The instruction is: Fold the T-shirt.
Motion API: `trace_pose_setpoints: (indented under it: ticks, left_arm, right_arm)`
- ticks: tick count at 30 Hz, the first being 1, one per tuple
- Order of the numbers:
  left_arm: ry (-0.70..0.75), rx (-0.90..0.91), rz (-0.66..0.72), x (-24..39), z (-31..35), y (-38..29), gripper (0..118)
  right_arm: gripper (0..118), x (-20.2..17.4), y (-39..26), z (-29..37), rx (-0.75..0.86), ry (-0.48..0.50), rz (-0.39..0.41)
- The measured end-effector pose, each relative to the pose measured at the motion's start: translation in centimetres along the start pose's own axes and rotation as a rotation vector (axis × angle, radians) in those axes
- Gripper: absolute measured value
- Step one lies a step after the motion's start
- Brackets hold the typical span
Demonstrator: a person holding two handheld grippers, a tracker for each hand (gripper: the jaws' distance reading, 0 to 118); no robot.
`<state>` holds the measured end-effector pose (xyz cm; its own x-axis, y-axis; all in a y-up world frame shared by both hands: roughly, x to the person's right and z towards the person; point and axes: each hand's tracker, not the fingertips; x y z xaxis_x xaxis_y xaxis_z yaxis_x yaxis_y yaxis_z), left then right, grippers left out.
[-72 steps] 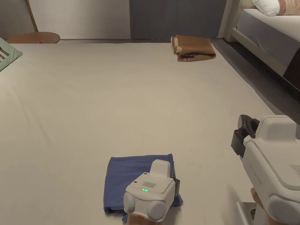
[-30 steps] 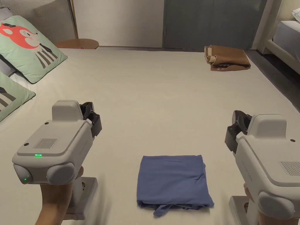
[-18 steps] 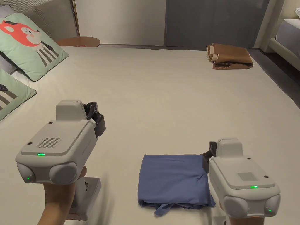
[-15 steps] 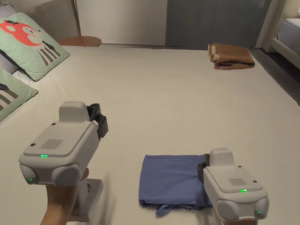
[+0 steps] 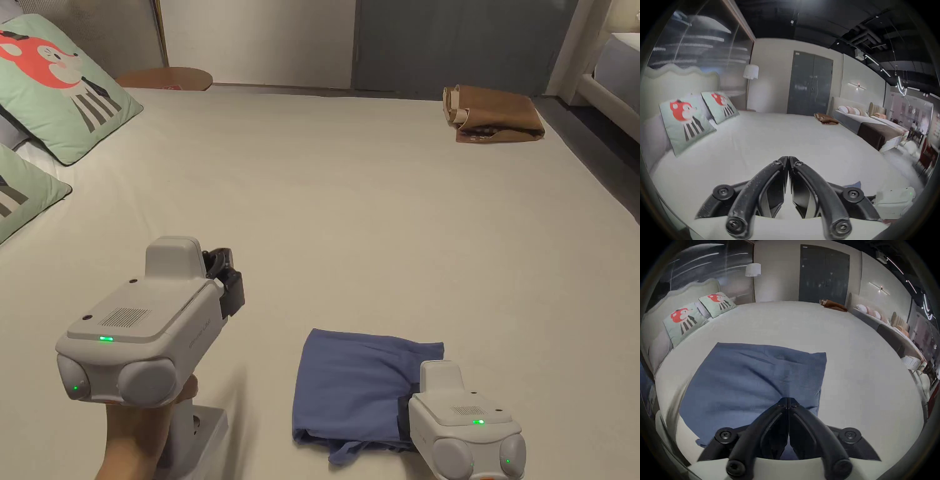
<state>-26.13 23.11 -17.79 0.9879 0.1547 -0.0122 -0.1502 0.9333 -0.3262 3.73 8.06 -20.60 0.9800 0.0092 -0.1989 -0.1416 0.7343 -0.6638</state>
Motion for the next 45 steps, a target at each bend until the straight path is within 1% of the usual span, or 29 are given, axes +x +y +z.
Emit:
trace_pose_setpoints:
  ticks: [2,5,6,7,8,9,11,12,15,17,18,20,21,23,25,26,27,29,33,38,39,41,42,45]
  left_arm:
    - [-0.041,-0.067,0.068,-0.4,-1.1,-1.0,0]
    - [-0.140,-0.198,0.152,-0.6,-2.8,-2.6,0]
    - [-0.161,-0.264,0.200,-0.2,-3.2,-3.0,2]
    - [-0.197,-0.338,0.233,-0.3,-4.2,-3.6,13]
    - [-0.218,-0.386,0.264,-0.4,-5.0,-4.1,39]
    - [-0.236,-0.440,0.305,-0.5,-5.9,-4.8,61]
    - [-0.254,-0.528,0.333,-0.4,-7.6,-6.3,104]
    - [-0.272,-0.561,0.341,-0.4,-8.4,-7.0,110]
    - [-0.318,-0.663,0.419,-1.6,-11.1,-8.4,109]
    - [-0.357,-0.692,0.501,-2.2,-12.2,-9.1,108]
    - [-0.381,-0.707,0.528,-0.7,-11.0,-8.7,108]
    - [-0.431,-0.749,0.577,-0.8,-11.6,-9.2,105]
    - [-0.445,-0.775,0.602,-0.8,-11.8,-9.5,96]
    - [-0.479,-0.803,0.650,-2.1,-13.4,-10.5,65]
    - [-0.436,-0.808,0.635,-2.2,-13.9,-11.1,54]
    - [-0.411,-0.807,0.600,-2.7,-14.7,-11.6,39]
    - [-0.419,-0.807,0.581,-2.8,-14.8,-11.8,26]
    - [-0.429,-0.808,0.576,-2.6,-14.5,-11.9,16]
    - [-0.428,-0.813,0.590,-1.3,-13.9,-11.7,14]
    - [-0.417,-0.798,0.486,-1.5,-14.3,-11.1,12]
    - [-0.416,-0.797,0.475,-1.7,-14.2,-10.7,12]
    - [-0.427,-0.795,0.449,-2.6,-14.1,-9.9,12]
    - [-0.426,-0.793,0.430,-2.1,-12.8,-8.2,12]
    - [-0.386,-0.786,0.331,-4.5,-12.4,-6.6,12]
  right_arm:
    - [0,0.2,0.0,0.1,-0.004,0.007,-0.017]
    - [0,0.3,0.0,0.3,-0.002,0.018,-0.026]
    - [0,0.4,0.0,0.3,-0.001,0.021,-0.027]
    - [0,0.3,0.2,0.7,-0.001,0.025,-0.029]
    - [0,0.4,0.2,0.8,-0.002,0.028,-0.032]
    - [0,0.5,0.2,0.8,-0.003,0.031,-0.034]
    - [0,0.6,0.1,0.6,-0.003,0.036,-0.037]
    - [0,0.7,0.1,0.6,-0.003,0.039,-0.040]
    - [0,1.0,0.0,0.4,0.001,0.047,-0.050]
    - [0,0.9,-0.2,0.4,0.013,0.049,-0.038]
    - [0,0.9,-0.3,0.5,0.018,0.048,-0.030]
    - [0,0.9,-0.6,-0.2,0.021,0.046,-0.026]
    - [0,0.9,-0.5,-0.3,0.020,0.045,-0.023]
    - [0,0.7,-0.5,-0.3,0.021,0.040,-0.007]
    - [0,0.7,-0.6,-0.3,0.024,0.036,-0.002]
    - [0,0.7,-0.6,-0.3,0.024,0.037,-0.002]
    - [0,0.7,-0.5,-0.1,0.024,0.037,-0.002]
    - [0,0.8,-0.4,-0.1,0.022,0.042,-0.008]
    - [0,0.9,-0.3,-0.1,0.014,0.046,-0.018]
    - [0,1.1,0.5,0.6,0.013,0.064,-0.058]
    - [0,1.0,0.9,1.6,0.024,0.066,-0.062]
    - [0,0.5,1.5,2.7,0.058,0.068,-0.050]
    - [0,0.1,1.9,3.3,0.085,0.073,-0.043]
    - [0,-1.5,3.1,3.7,0.157,0.096,-0.031]
